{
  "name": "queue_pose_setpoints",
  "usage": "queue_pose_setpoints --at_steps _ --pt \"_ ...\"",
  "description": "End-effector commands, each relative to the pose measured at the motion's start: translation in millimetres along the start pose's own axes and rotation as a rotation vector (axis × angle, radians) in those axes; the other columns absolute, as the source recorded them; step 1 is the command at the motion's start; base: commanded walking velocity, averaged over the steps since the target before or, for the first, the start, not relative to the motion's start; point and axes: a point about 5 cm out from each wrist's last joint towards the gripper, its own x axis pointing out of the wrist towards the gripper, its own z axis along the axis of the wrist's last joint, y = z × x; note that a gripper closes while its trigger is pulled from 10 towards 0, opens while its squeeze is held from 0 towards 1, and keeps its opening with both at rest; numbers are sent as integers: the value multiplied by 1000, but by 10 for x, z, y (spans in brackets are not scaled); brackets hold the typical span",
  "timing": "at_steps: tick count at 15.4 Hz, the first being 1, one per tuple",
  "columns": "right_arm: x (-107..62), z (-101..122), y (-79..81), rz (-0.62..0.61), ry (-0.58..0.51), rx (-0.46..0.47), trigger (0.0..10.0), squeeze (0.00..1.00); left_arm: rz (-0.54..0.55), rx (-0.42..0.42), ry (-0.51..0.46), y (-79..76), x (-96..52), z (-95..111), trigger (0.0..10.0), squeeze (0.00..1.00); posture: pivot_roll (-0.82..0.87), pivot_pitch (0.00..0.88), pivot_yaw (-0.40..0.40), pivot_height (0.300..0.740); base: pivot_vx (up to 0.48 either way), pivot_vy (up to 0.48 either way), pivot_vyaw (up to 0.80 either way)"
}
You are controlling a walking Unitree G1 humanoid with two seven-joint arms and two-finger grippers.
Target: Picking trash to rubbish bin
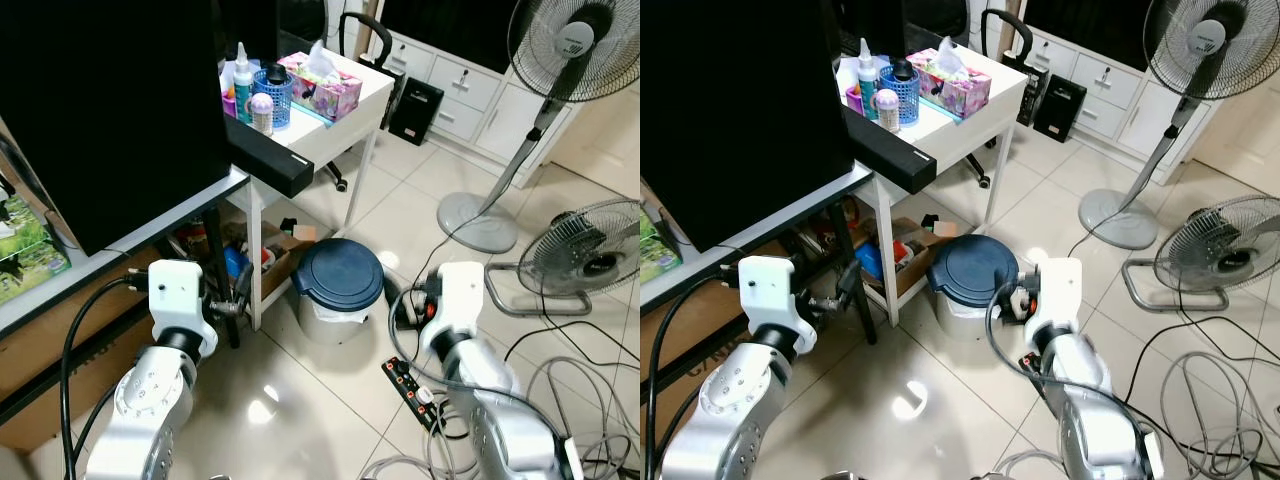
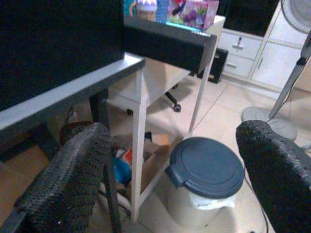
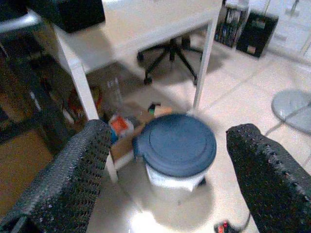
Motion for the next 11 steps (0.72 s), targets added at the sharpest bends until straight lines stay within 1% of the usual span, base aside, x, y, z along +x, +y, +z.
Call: queue_pose_setpoints --at_steps 1,2,3,4,5,6,8,11 --pt "-15 -26 -36 -15 19 -1 10000 0 -11 21 9 -45 -22 -19 10000 0 55 46 -109 740 0 0 0" --pt "35 29 1 -2 5 -12 10000 0 -26 29 33 -57 -42 -33 10000 0 38 43 -86 740 0 0 0" --pt "61 67 23 13 -2 6 10000 0 -40 13 52 -55 -7 -48 10000 0 12 66 -93 740 0 0 0" --pt "56 50 13 11 11 11 10000 0 -55 24 80 -54 21 -91 10000 0 24 61 -91 740 0 0 0" --pt "48 52 10 11 11 14 10000 0 -53 30 81 -53 21 -82 10000 0 24 61 -90 740 0 0 0" --pt "30 31 2 10 24 16 10000 0 -40 31 65 -49 28 -30 10000 0 26 56 -100 740 0 0 0" --pt "52 43 -18 6 23 33 10000 0 -26 40 60 -6 28 -6 10000 0 30 48 -89 740 0 0 0" --pt "77 3 41 19 37 38 10000 0 -19 53 70 37 13 9 10000 0 56 53 -91 740 0 0 0"
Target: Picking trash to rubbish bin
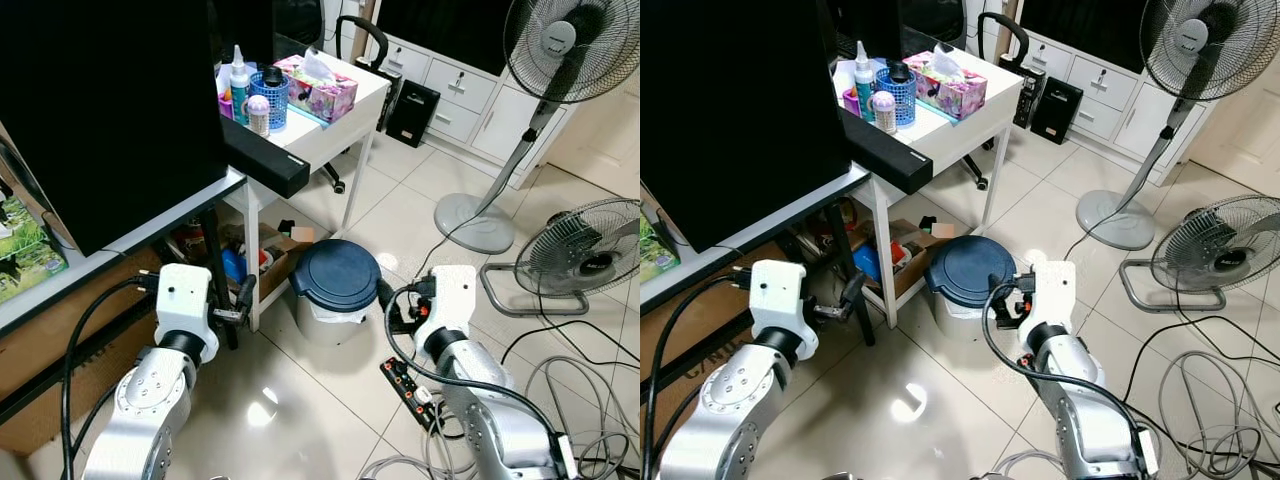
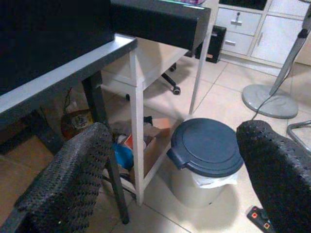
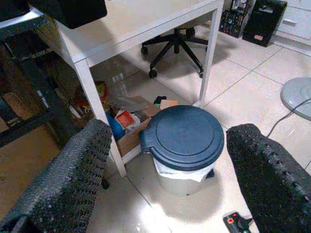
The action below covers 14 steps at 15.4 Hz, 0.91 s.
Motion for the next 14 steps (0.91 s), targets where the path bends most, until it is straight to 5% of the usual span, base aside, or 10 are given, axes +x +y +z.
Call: queue_pose_setpoints --at_steps 1,14 --pt "8 -10 -17 -4 14 4 10000 0 -5 6 -7 -3 -5 40 10000 0 58 54 -92 740 0 0 0" --pt "32 -14 -16 1 29 1 10000 0 -17 25 11 -6 -29 29 10000 0 61 47 -97 740 -340 0 0"
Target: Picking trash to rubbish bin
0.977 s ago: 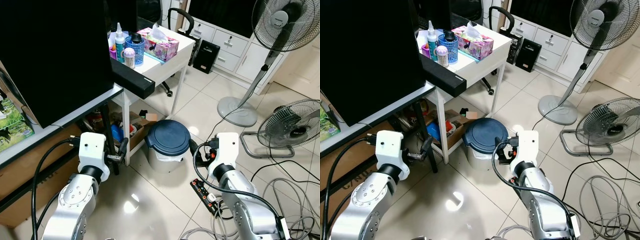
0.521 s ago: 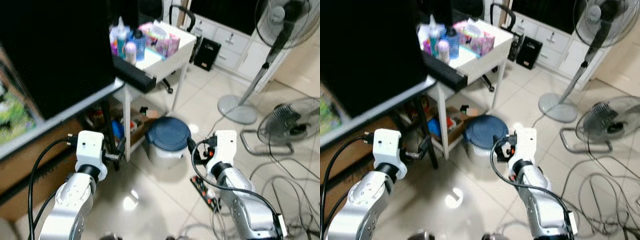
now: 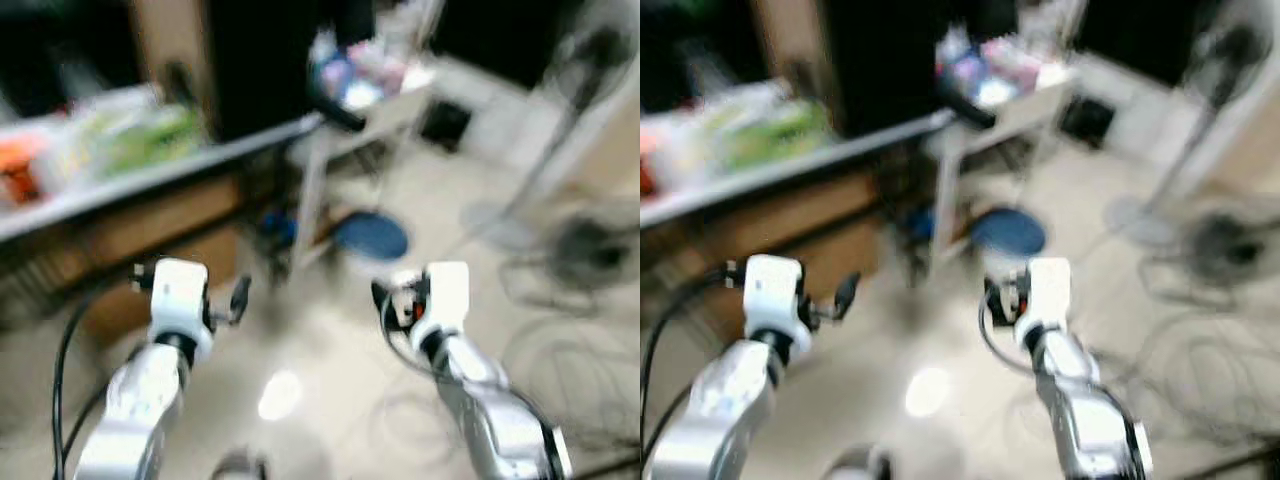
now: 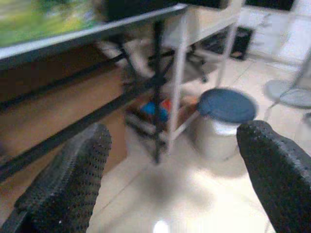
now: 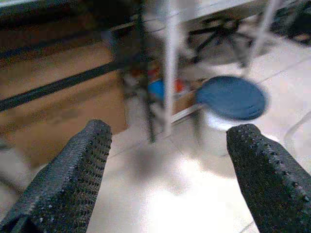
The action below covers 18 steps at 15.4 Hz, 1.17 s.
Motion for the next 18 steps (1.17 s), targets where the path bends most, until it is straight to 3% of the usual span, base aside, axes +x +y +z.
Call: queue_pose_setpoints --at_steps 1,4,9,12,18 --pt "-15 -2 -54 -17 4 -2 10000 0 -15 6 -11 -24 1 35 10000 0 61 49 -96 740 -390 0 0" --pt "-19 -7 -35 12 12 -48 10000 0 -16 11 -7 -25 -29 30 10000 0 62 52 -94 740 -391 0 0" --pt "-4 -18 53 79 15 -115 10000 0 -14 23 -2 4 -81 20 10000 0 70 36 -98 740 -390 0 800" --pt "-15 -61 64 130 23 -162 10000 0 -4 42 36 21 -166 -96 10000 0 81 28 -109 740 -393 0 800" --pt "-24 -76 70 165 19 -183 10000 0 4 52 33 33 -210 -93 10000 0 90 25 -113 740 -393 0 800"
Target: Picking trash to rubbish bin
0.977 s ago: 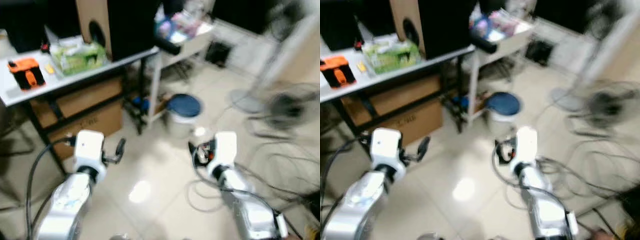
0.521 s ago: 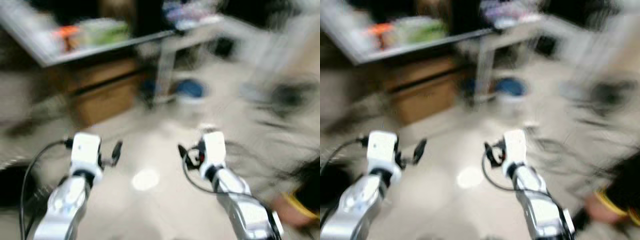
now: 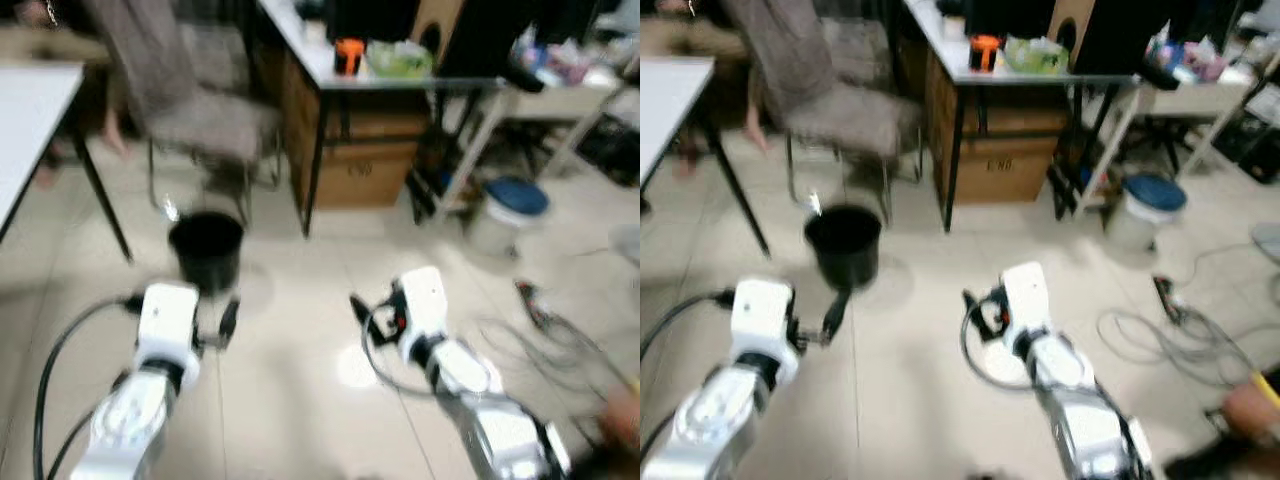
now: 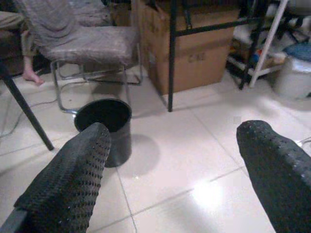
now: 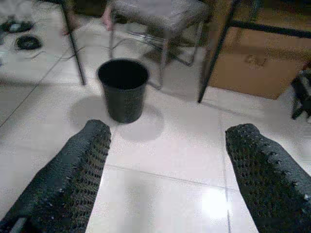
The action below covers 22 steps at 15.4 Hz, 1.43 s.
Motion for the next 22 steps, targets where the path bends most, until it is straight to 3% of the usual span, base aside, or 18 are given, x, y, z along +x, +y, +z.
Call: queue_pose_setpoints --at_steps 1,6,12,16,19,21,22 --pt "-13 45 -48 -13 -16 -20 10000 0 -17 -2 -12 -30 -10 26 10000 0 89 25 -112 740 -386 0 800" --pt "-77 45 -53 -7 -40 -16 10000 0 -54 4 -68 -77 -46 132 10000 0 90 33 -115 740 -390 0 800" --pt "-354 384 -33 29 -360 -19 10000 0 -189 -51 -342 -195 -241 520 10000 0 92 45 -116 740 -42 0 0" --pt "-287 470 -18 31 -356 -43 10000 0 -69 -30 -300 -46 -170 527 10000 0 95 52 -118 740 0 0 0" --pt "-148 507 -16 -30 -301 -178 10000 0 27 -15 -240 55 -115 489 10000 0 93 52 -120 740 0 0 0" --pt "-97 531 9 0 -282 -131 10000 0 135 30 -208 150 -74 464 10000 0 93 54 -123 740 0 0 0" --pt "-72 571 42 42 -286 -123 10000 0 187 43 -239 207 -65 520 10000 0 97 57 -126 740 0 0 800"
